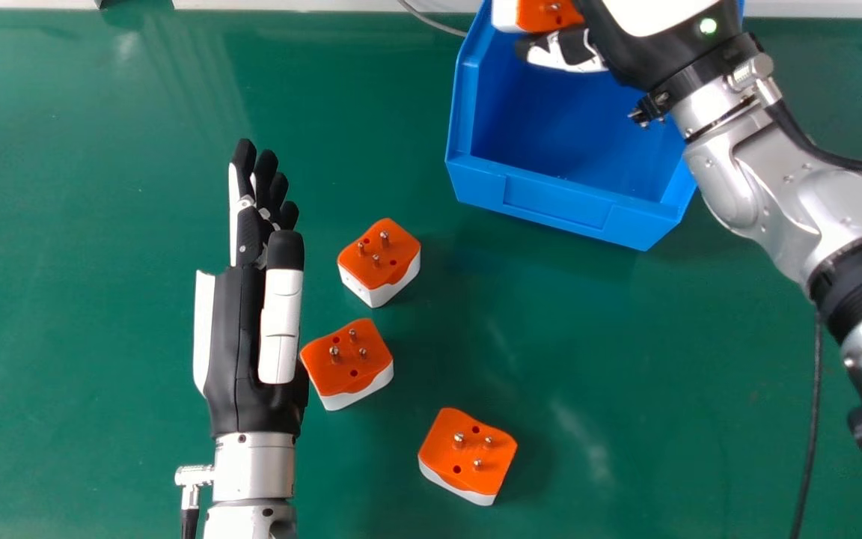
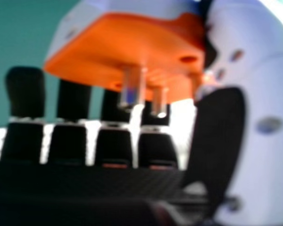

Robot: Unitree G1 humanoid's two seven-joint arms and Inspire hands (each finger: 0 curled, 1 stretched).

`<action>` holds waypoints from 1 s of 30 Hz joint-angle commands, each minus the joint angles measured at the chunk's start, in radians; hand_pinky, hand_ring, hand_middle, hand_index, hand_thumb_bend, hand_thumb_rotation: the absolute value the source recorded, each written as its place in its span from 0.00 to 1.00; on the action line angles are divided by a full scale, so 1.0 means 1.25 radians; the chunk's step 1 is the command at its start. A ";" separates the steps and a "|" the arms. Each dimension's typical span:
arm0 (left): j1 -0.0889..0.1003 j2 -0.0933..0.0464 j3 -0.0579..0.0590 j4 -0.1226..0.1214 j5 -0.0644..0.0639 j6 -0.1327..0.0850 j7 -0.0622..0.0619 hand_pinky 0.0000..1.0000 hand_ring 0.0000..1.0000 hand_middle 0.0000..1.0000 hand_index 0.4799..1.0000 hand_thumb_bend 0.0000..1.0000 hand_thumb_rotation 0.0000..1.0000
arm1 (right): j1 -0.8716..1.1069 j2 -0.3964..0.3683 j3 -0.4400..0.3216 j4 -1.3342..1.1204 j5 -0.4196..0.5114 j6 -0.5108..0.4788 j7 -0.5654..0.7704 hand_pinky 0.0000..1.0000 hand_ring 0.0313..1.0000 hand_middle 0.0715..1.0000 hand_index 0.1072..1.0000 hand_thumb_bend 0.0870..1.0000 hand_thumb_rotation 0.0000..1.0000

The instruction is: Pick all objects and put in blue box

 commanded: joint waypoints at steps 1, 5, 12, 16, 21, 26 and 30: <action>-0.004 -0.028 -0.002 -0.003 0.009 -0.020 0.004 1.00 1.00 1.00 1.00 0.83 0.91 | -0.054 -0.008 0.004 0.013 0.025 0.037 0.006 0.28 0.37 0.45 0.48 0.45 0.00; -0.004 -0.028 -0.002 0.001 0.010 -0.023 0.004 1.00 1.00 1.00 1.00 0.83 0.91 | -0.064 -0.008 0.013 0.038 0.047 0.078 0.034 0.26 0.36 0.44 0.48 0.46 0.00; -0.005 -0.028 -0.001 0.008 0.009 -0.032 0.002 1.00 1.00 1.00 1.00 0.83 0.91 | -0.063 -0.008 0.040 0.053 0.064 0.088 0.065 0.22 0.35 0.43 0.47 0.46 0.00; -0.005 -0.027 -0.002 0.008 0.012 -0.031 0.004 1.00 1.00 1.00 1.00 0.83 0.91 | -0.064 -0.004 0.055 0.047 0.070 0.110 0.137 0.22 0.35 0.43 0.47 0.46 0.00; -0.005 -0.029 -0.002 0.009 0.013 -0.033 0.007 1.00 1.00 1.00 1.00 0.83 0.91 | -0.073 -0.018 0.104 0.045 0.044 0.128 0.259 0.21 0.36 0.41 0.47 0.46 0.00; -0.004 -0.030 -0.004 0.008 0.015 -0.033 0.010 1.00 1.00 1.00 1.00 0.83 0.91 | -0.074 -0.029 0.135 0.031 0.040 0.135 0.320 0.36 0.50 0.56 0.58 0.66 0.10; -0.004 -0.031 -0.006 0.008 0.021 -0.035 0.015 1.00 1.00 1.00 1.00 0.83 0.91 | -0.074 -0.039 0.153 0.013 0.038 0.140 0.358 0.50 0.64 0.70 0.69 0.78 0.22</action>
